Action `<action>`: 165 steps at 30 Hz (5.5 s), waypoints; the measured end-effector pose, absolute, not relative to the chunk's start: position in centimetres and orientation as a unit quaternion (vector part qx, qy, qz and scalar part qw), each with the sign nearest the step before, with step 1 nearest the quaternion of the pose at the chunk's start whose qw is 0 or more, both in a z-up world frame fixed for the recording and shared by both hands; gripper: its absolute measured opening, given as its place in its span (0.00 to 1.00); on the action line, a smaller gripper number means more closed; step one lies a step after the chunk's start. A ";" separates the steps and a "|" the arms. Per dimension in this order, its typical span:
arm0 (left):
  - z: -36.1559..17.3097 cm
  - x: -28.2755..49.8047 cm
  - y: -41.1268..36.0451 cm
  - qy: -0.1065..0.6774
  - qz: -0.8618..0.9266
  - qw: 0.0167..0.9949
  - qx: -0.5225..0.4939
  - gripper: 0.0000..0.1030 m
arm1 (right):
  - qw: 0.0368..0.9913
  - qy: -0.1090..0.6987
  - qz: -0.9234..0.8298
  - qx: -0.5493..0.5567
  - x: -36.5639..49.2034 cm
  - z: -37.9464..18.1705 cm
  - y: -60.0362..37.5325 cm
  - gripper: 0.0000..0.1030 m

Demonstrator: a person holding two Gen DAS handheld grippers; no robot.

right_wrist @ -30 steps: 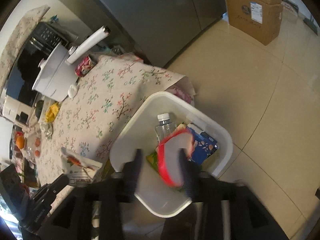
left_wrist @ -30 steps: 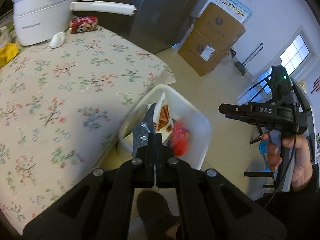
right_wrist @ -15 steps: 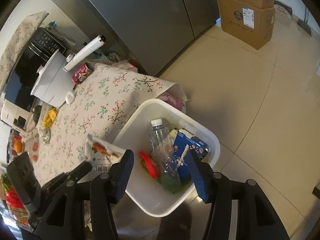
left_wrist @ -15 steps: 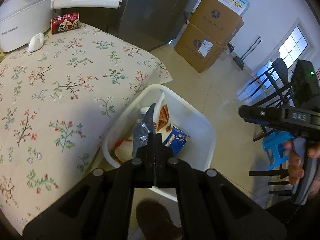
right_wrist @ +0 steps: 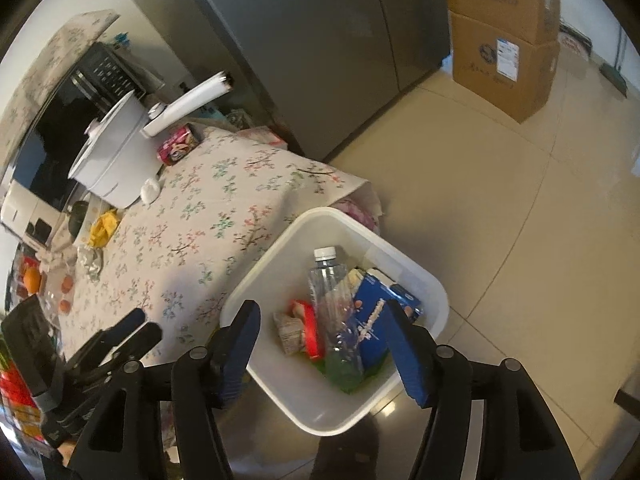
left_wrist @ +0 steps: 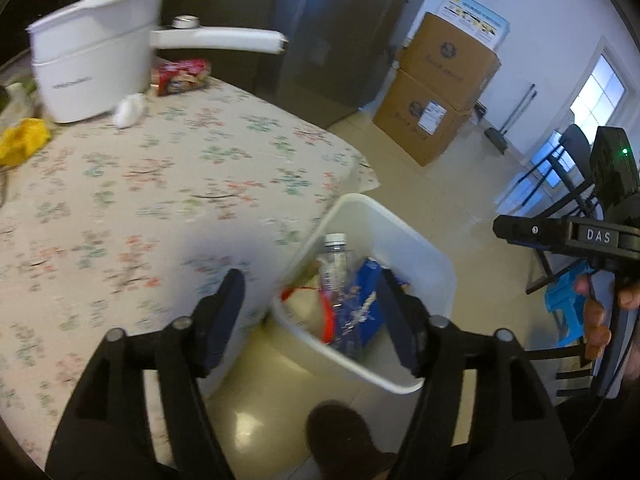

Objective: Collect trash
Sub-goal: 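Move both tools back to the table toward the tissue and red can, then grasp the crumpled white tissue with the left tool while the right tool grasps the red milk can, then carry the can to the bin and open the right tool while the left tool drops the tissue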

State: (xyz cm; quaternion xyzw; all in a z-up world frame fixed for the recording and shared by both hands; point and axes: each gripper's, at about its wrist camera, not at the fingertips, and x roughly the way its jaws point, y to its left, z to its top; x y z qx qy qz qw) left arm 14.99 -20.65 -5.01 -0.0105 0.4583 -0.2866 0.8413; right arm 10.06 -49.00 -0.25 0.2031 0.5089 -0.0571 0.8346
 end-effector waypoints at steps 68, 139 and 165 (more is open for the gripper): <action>-12.5 35.0 10.2 0.433 -0.082 0.884 -0.158 0.48 | 0.915 0.390 0.043 -0.092 48.9 -9.3 -26.7 1.00; -1.3 11.4 -2.8 0.457 -0.198 0.859 -0.122 0.29 | 0.884 0.468 0.016 0.009 12.5 2.0 -33.8 0.88; -7.1 13.6 -22.0 0.508 -0.325 0.795 -0.062 0.30 | 0.793 0.573 -0.097 0.181 11.3 -6.4 -50.1 0.95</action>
